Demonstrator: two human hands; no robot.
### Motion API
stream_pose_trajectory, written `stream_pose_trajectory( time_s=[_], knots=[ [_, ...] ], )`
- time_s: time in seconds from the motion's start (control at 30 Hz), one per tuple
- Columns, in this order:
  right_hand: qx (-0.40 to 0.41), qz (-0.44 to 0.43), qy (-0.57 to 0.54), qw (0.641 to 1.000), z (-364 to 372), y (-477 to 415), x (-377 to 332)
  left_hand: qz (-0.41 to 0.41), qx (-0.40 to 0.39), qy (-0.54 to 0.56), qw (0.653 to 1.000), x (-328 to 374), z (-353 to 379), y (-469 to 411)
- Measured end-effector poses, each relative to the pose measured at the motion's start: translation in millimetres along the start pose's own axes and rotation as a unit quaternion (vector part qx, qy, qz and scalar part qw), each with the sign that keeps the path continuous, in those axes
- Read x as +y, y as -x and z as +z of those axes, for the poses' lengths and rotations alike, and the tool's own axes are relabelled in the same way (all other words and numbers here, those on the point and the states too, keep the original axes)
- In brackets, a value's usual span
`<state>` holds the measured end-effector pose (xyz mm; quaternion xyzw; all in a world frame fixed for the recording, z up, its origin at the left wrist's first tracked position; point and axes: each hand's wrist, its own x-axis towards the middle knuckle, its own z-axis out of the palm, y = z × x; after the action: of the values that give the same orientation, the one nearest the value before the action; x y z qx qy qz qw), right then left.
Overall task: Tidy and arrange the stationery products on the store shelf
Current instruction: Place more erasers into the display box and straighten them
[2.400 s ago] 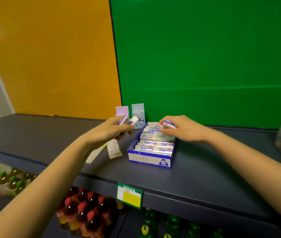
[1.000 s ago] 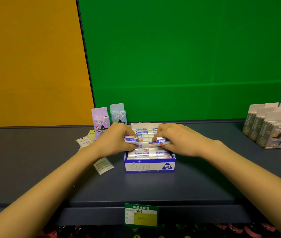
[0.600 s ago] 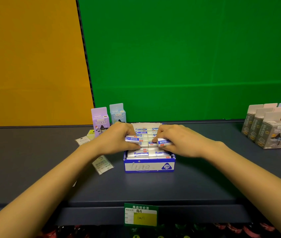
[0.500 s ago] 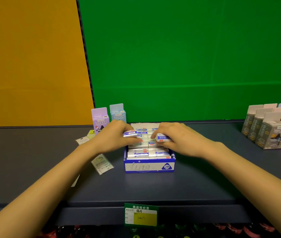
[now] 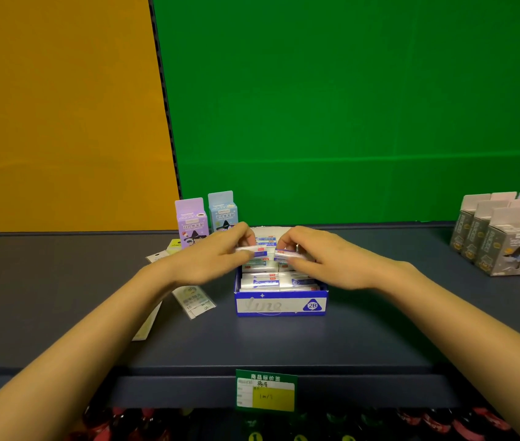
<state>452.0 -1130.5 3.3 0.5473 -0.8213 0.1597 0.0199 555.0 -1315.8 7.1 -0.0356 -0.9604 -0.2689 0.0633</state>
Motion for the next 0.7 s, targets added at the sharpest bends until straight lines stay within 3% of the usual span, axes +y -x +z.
stream_pose_trajectory(
  time_s=[0.2,0.47,0.7],
  knots=[
    [-0.004,0.006,0.064,0.998,-2.6,4.7,7.8,0.047,0.044,-0.045,0.997,-0.4,4.4,0.8],
    [0.05,0.032,0.095,0.994,0.9,8.3,2.1,0.026,0.109,-0.085,0.99,-0.7,17.4,-0.1],
    [0.048,0.031,0.128,0.99,0.0,8.3,0.8,0.043,0.116,-0.115,0.986,-3.0,19.5,0.9]
  ],
)
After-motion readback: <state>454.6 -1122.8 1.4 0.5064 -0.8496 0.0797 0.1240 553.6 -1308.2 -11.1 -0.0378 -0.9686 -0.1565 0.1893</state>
